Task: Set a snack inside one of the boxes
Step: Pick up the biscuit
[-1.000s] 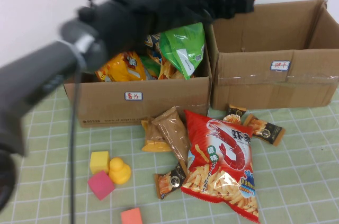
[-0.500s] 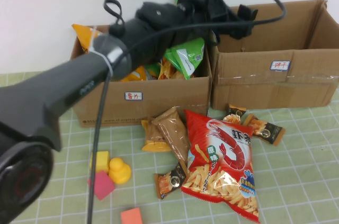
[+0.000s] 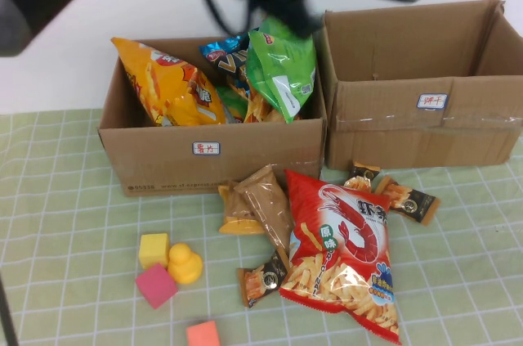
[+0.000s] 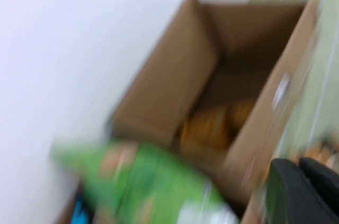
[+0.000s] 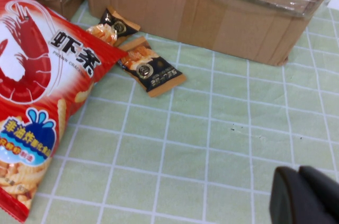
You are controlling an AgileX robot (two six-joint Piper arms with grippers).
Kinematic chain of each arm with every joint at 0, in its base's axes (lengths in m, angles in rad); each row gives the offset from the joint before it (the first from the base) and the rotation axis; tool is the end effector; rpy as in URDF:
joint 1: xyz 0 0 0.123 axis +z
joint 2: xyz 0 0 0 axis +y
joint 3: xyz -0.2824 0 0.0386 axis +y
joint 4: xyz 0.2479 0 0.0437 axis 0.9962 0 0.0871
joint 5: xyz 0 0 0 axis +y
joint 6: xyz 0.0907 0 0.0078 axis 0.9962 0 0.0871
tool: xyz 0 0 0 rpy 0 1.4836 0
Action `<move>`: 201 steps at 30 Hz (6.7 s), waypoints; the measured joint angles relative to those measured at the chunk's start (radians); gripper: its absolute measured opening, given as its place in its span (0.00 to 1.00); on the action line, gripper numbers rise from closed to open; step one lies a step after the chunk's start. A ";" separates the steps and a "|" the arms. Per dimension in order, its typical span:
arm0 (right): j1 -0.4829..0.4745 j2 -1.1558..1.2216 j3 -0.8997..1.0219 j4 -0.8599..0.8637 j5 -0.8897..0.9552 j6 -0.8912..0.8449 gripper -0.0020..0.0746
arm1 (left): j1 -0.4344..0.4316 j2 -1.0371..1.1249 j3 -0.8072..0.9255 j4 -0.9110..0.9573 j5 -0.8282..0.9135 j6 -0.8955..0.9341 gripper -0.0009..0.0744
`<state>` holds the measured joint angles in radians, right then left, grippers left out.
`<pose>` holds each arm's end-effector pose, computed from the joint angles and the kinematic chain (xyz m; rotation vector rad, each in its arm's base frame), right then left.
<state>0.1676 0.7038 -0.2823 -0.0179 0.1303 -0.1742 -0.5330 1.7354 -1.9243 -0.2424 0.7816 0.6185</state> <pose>0.1332 0.0223 0.2327 -0.3625 2.0029 -0.0177 0.3356 -0.2159 0.4423 1.0598 1.7684 -0.2296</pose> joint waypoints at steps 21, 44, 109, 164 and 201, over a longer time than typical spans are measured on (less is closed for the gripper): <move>0.000 0.000 0.000 0.002 0.033 0.047 0.02 | 0.001 -0.041 0.411 0.242 0.377 -0.403 0.01; 0.100 0.286 -0.137 0.041 0.162 -0.011 0.02 | 0.001 -0.656 1.297 0.052 -0.191 -0.311 0.01; 0.129 1.393 -0.934 0.060 0.153 -0.265 0.63 | 0.001 -1.391 1.576 0.836 -0.035 -0.787 0.01; 0.131 1.355 -0.915 0.126 0.186 -0.264 0.61 | 0.001 -1.402 1.576 0.844 -0.035 -0.805 0.01; 0.133 1.414 -1.122 0.096 0.649 -0.224 0.51 | 0.001 -1.402 1.576 0.859 -0.025 -0.840 0.01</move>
<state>0.3003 2.1175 -1.4039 0.0778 0.7789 -0.3982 -0.5322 0.3339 -0.3479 0.6164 0.7562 -0.2212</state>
